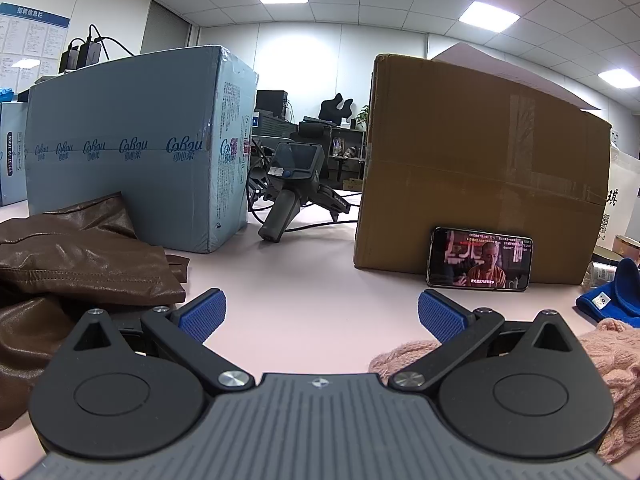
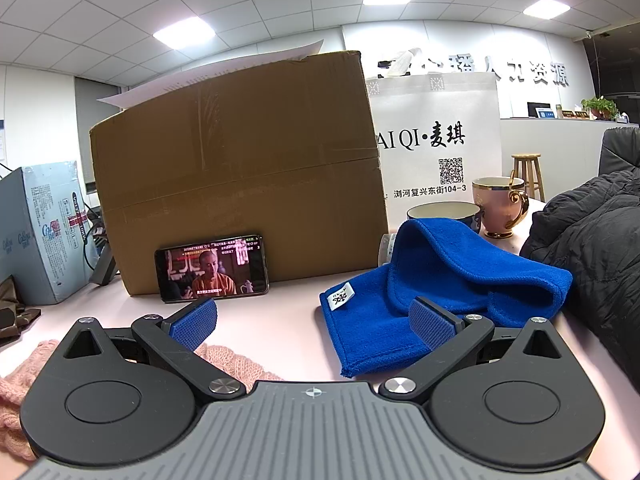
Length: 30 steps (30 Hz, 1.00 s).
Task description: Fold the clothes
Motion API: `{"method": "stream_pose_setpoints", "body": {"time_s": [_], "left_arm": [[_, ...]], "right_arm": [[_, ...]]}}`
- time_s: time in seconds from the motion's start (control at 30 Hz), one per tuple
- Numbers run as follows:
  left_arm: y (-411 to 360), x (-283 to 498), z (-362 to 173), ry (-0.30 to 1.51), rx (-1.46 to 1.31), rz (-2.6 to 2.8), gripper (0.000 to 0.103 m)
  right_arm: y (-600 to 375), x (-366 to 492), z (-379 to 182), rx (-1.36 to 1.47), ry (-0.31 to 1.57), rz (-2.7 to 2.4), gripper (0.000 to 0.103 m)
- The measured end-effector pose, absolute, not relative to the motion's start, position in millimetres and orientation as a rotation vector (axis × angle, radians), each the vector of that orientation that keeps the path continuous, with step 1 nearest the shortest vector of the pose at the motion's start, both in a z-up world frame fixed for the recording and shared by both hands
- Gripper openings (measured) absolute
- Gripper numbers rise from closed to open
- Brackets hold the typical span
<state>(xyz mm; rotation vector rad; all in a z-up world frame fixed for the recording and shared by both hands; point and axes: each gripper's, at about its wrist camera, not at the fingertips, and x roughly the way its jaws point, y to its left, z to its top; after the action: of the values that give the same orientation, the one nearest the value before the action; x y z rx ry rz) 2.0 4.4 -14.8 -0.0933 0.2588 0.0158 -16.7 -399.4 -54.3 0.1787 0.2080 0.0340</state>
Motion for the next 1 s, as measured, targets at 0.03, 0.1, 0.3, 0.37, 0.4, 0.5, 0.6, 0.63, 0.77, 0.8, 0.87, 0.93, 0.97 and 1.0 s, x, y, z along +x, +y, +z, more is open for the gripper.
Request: {"method": "stream_pose_setpoints", "body": {"time_s": [0.03,0.1,0.3,0.37,0.4,0.5,0.6,0.63,0.77,0.8,0.87,0.93,0.97,1.0], "left_arm": [[4.4,2.0,-14.9,0.259,-0.093,0.016,0.103],[4.4,1.9,-15.2,0.259,-0.094,0.015,0.103],[4.3,2.8,-15.5,0.260,-0.094,0.012,0.103],[4.2,3.0,-15.5,0.260,-0.095,0.011,0.103],[4.1,3.0,-15.6,0.260,-0.095,0.011,0.103],[3.7,2.9,-15.7,0.260,-0.095,0.007,0.103],[3.9,3.2,-15.9,0.261,-0.096,0.007,0.103],[3.9,3.2,-15.8,0.261,-0.096,0.006,0.103],[4.0,3.0,-15.6,0.262,-0.097,0.004,0.103],[4.0,3.0,-15.6,0.263,-0.097,0.004,0.103],[4.1,3.0,-15.6,0.263,-0.097,0.003,0.103],[4.0,3.0,-15.7,0.264,-0.097,0.002,0.103],[4.0,2.7,-15.7,0.263,-0.097,0.001,0.103],[4.0,2.7,-15.7,0.264,-0.097,0.001,0.103]], "right_arm": [[-399.0,-11.9,-54.4,0.179,0.209,0.033,0.103],[-398.8,-7.1,-54.4,0.180,0.210,0.032,0.103],[-399.4,-12.5,-54.1,0.179,0.209,0.035,0.103],[-400.1,-14.7,-54.0,0.179,0.210,0.035,0.103],[-400.4,-15.8,-54.0,0.180,0.210,0.035,0.103],[-401.7,-19.7,-53.9,0.179,0.210,0.036,0.103],[-399.2,-8.4,-53.5,0.181,0.216,0.037,0.103],[-398.9,-7.7,-53.5,0.181,0.216,0.037,0.103],[-398.6,-8.4,-53.4,0.181,0.216,0.037,0.103],[-398.5,-8.4,-53.4,0.181,0.216,0.037,0.103],[-398.4,-8.6,-53.4,0.181,0.216,0.037,0.103],[-398.2,-8.7,-53.3,0.181,0.216,0.038,0.103],[-398.1,-8.8,-53.3,0.181,0.216,0.038,0.103],[-398.1,-8.9,-53.3,0.181,0.216,0.038,0.103]]}}
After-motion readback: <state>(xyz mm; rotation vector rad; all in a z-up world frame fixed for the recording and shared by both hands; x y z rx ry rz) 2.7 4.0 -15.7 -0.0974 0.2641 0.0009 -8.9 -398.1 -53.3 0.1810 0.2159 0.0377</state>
